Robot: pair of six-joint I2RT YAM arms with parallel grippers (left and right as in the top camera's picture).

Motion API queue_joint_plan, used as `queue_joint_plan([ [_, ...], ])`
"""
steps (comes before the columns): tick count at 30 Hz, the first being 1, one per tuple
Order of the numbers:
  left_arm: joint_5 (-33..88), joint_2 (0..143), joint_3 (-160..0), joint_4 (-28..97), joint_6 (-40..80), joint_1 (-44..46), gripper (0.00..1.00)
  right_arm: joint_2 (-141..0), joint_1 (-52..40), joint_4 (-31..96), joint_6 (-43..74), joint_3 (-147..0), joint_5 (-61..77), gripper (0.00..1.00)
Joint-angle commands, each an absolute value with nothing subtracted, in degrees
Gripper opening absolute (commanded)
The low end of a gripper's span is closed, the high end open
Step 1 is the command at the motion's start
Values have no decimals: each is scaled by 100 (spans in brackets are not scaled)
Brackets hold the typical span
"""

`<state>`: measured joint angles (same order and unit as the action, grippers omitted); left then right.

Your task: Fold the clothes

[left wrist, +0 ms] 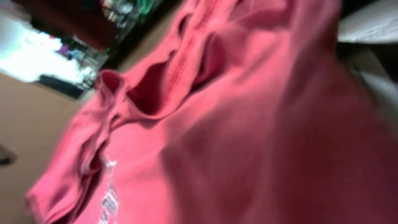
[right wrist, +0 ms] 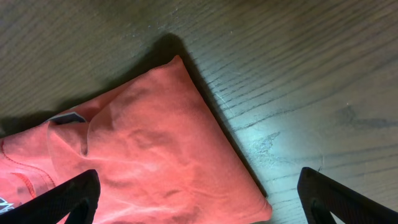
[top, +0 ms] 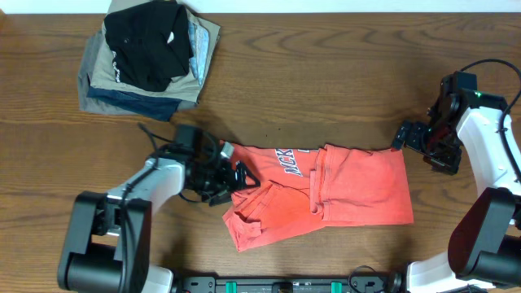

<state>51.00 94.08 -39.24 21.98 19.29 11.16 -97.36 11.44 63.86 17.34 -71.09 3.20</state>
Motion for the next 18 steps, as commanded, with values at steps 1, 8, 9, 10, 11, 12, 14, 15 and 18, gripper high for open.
queue_joint_plan([
  [1, 4534, 9526, -3771, 2126, 2401, 1367, 35, -9719, 1170, 6388, 1712, -7168, 340, 99],
  [8, 4333, 9487, -3776, 2143, 2528, 1334, 6, -9719, 1170, 6388, 1712, -7168, 340, 99],
  [9, 4200, 9463, -3791, 2202, 2565, 1295, 6, -9719, 1170, 6386, 1712, -7168, 340, 99],
  [10, 4051, 9435, -3820, 2309, 2567, 1247, 6, -9719, 1170, 6388, 1712, -7168, 340, 99],
  [11, 3841, 9402, -3874, 2486, 2563, 1181, 6, -9719, 1170, 6386, 1712, -7168, 340, 99],
  [12, 3588, 9360, -3955, 2740, 2563, 1103, 6, -9719, 1170, 6386, 1712, -7168, 340, 99],
  [14, 3076, 9277, -4150, 3273, 2561, 932, 6, -9719, 1170, 6386, 1712, -7168, 340, 99],
  [15, 2768, 9229, -4285, 3597, 2556, 821, 6, -9719, 1170, 6386, 1712, -7168, 340, 99],
  [18, 1907, 9113, -4770, 4543, 2493, 491, 6, -9719, 1170, 6386, 1712, -7168, 340, 99],
])
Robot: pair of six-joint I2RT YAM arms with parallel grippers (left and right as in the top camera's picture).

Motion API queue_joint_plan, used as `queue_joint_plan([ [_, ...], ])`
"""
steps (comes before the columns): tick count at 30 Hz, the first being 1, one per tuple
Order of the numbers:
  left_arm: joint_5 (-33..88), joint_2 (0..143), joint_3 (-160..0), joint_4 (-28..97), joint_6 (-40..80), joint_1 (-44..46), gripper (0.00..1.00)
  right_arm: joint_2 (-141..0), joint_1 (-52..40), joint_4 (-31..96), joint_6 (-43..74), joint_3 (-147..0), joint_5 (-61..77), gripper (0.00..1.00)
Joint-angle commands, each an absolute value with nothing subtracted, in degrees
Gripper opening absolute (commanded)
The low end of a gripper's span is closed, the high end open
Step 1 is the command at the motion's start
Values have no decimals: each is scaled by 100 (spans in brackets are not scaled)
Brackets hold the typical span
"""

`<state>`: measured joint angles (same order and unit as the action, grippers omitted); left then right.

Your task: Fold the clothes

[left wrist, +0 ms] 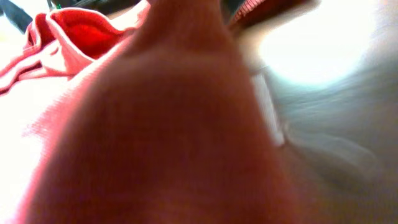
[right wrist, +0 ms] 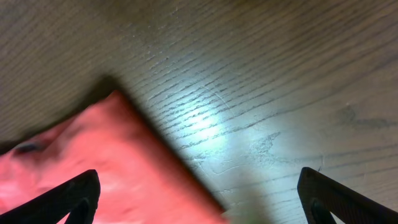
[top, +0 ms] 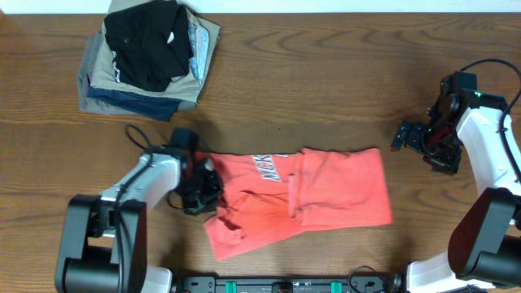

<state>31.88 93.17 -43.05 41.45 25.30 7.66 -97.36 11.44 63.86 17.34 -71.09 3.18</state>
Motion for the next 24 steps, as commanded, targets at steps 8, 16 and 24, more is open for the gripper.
queue_joint_plan([
  [8, 1278, 9085, -6364, 6313, 2016, 165, 6, -9719, 1170, 6388, 1712, -7168, 340, 99],
  [16, 1398, 9004, -7454, 7111, 2018, 867, 6, -9719, 1170, 6386, 1712, -7168, 340, 99],
  [24, 1667, 8925, -7472, 6764, 2418, 2185, 6, -9719, 1170, 6386, 1712, -7168, 340, 99],
])
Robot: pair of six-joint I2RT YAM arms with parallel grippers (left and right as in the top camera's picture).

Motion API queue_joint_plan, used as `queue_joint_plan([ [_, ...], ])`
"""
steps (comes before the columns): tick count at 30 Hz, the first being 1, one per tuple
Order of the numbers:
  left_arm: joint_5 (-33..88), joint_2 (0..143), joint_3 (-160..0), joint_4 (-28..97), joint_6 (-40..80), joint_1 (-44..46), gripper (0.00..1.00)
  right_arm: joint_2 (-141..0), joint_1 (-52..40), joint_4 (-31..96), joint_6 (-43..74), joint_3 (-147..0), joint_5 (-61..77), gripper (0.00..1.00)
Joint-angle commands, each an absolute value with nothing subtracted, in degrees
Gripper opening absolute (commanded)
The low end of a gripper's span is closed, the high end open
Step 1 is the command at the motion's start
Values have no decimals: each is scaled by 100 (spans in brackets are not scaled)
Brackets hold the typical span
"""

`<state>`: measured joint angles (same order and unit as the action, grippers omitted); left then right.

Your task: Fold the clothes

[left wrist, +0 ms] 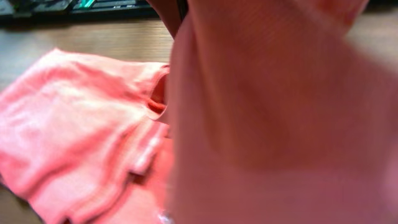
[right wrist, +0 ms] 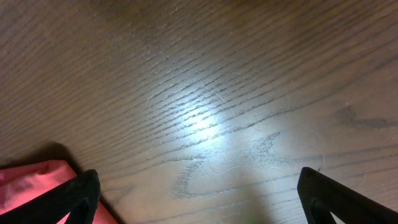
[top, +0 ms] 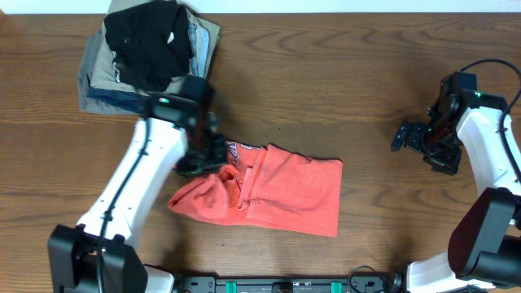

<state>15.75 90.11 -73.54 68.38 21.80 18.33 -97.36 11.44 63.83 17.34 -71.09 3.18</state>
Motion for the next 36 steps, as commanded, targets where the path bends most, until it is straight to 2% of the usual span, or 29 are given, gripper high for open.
queue_joint_plan([
  [1, 1667, 8927, -7470, 6646, 2495, 2377, 6, -9719, 1170, 6386, 1712, -7168, 340, 99],
  [8, 1758, 9048, -7415, 5867, 2950, 3540, 6, -9719, 1170, 6388, 1712, -7168, 340, 99],
  [14, 1756, 9170, -7411, 5295, 3339, 4156, 6, -9719, 1170, 6386, 1712, -7168, 340, 99],
  [36, 1754, 10047, -7411, 3861, 4086, 5288, 7, -9719, 1170, 6386, 1712, -7168, 340, 99],
])
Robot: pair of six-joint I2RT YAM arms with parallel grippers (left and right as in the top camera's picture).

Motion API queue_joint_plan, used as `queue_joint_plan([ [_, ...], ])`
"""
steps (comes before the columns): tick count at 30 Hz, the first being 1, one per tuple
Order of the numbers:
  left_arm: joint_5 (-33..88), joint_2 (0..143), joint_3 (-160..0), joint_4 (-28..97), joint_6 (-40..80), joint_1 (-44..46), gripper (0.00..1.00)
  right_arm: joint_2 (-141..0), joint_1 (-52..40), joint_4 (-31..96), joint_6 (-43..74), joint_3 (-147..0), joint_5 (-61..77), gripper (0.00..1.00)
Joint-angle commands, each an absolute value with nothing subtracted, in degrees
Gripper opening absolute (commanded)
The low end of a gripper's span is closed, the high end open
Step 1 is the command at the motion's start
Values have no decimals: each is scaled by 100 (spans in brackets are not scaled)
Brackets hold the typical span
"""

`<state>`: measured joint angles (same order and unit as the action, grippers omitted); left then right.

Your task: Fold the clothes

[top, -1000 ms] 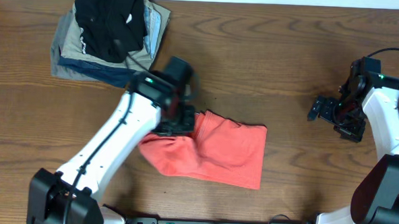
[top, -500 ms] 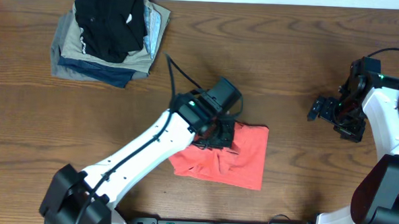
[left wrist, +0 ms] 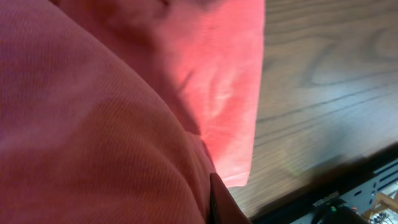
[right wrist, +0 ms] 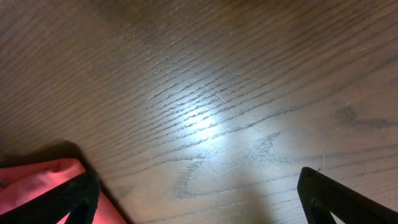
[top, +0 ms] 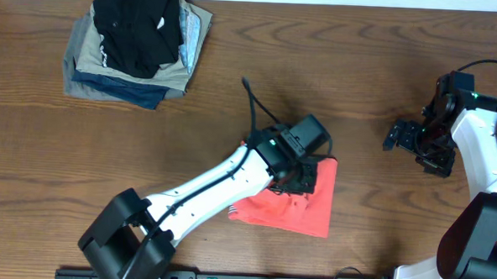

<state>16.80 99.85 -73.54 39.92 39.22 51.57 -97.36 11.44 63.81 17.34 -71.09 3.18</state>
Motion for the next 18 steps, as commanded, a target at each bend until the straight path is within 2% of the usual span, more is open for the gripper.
queue_joint_plan([
  [1, 1752, 10053, -7411, 3763, 4084, 5325, 7, -9719, 1170, 6386, 1712, -7168, 340, 99],
  [3, 1747, 10053, -7411, 3577, 4082, 5387, 6, -9719, 1170, 6386, 1712, -7168, 340, 99],
  [8, 1632, 10053, -7411, 3310, 4082, 5481, 12, -9719, 1170, 6388, 1712, -7168, 340, 99],
  [10, 1527, 10053, -7411, 3315, 4080, 5529, 17, -9719, 1170, 6386, 1712, -7168, 340, 99],
  [11, 1503, 10062, -7411, 3310, 4080, 5555, 29, -9719, 1170, 6386, 1712, -7168, 340, 99],
  [13, 1492, 10086, -7411, 3284, 4080, 5610, 37, -9719, 1170, 6386, 1712, -7168, 340, 99],
  [18, 1494, 10143, -7411, 3181, 4077, 5819, 38, -9719, 1170, 6386, 1712, -7168, 340, 99],
])
